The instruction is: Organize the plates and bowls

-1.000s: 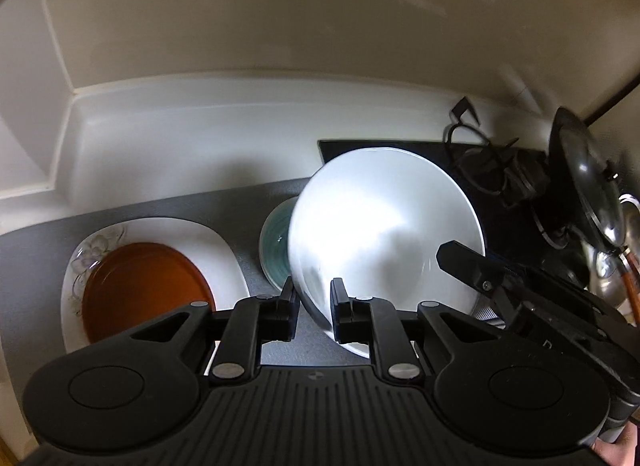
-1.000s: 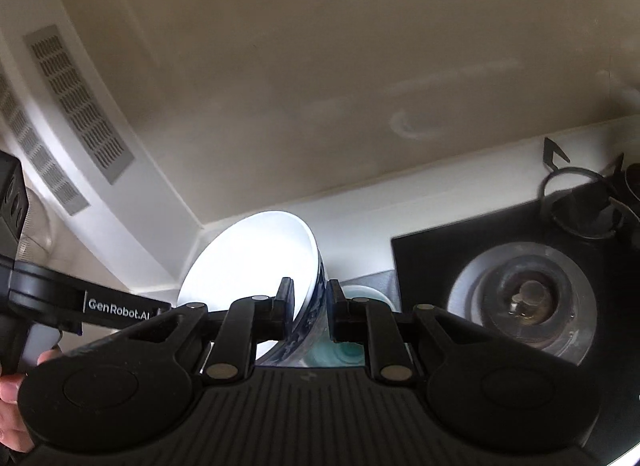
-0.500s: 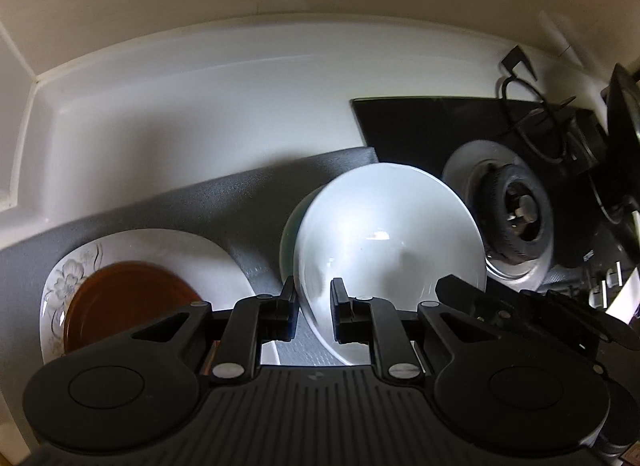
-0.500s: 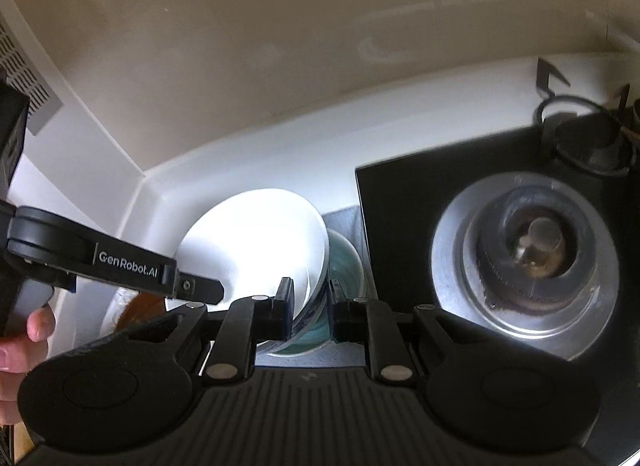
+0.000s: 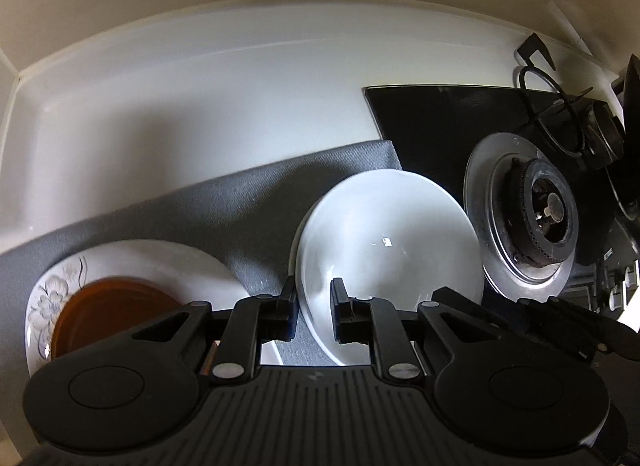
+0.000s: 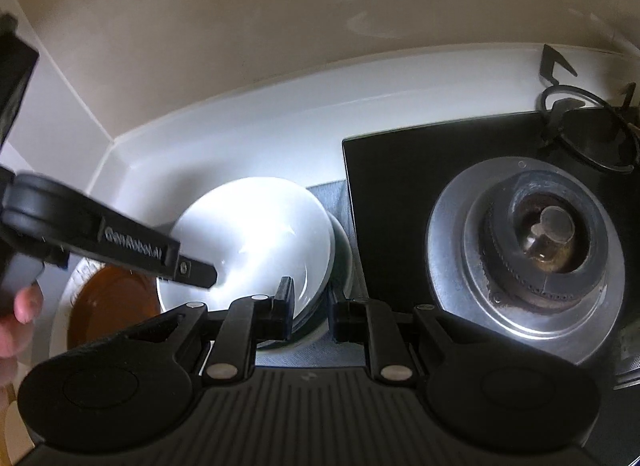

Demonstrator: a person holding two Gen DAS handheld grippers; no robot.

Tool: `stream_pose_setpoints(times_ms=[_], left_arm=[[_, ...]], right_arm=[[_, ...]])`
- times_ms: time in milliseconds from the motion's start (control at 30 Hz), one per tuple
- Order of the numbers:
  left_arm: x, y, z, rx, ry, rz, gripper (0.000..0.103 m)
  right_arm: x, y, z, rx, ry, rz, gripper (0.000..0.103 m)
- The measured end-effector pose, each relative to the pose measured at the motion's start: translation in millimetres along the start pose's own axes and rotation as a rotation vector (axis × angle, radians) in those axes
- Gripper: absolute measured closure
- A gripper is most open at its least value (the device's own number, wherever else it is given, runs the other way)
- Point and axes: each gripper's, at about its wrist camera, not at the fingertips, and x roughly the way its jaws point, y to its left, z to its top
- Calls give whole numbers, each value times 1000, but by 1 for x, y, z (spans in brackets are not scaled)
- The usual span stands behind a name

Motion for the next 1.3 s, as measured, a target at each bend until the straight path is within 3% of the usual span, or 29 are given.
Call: stream_pose_setpoints(times_ms=[100,200,333,633,867,1033,1300], left_arm=[[1,-6,-1,34,-20,29,87],[2,-13,-3,80,-43,47,87],[8,-10,-5,44,-35,25,87],[7,-3,-6,12,-19,-3,87],[9,11,-6,-53,-15,-82,83],[8,25,-7,-114,-9,-163,81],[11,59,-15,-313,-10,-349,71]], right_arm=[[0,3,-1,-14,-6,-18,85],[2,14,-2,-113,-10,-75,85],[4,21,-7,-164,-10,-132,85],[5,16,-9,-99,-15,-117,85],[9,12,-8,-79,-20,-99,85],[11,32,-26,-285,-60,-163,79],[9,11,-25,-192,-85,-78,79]])
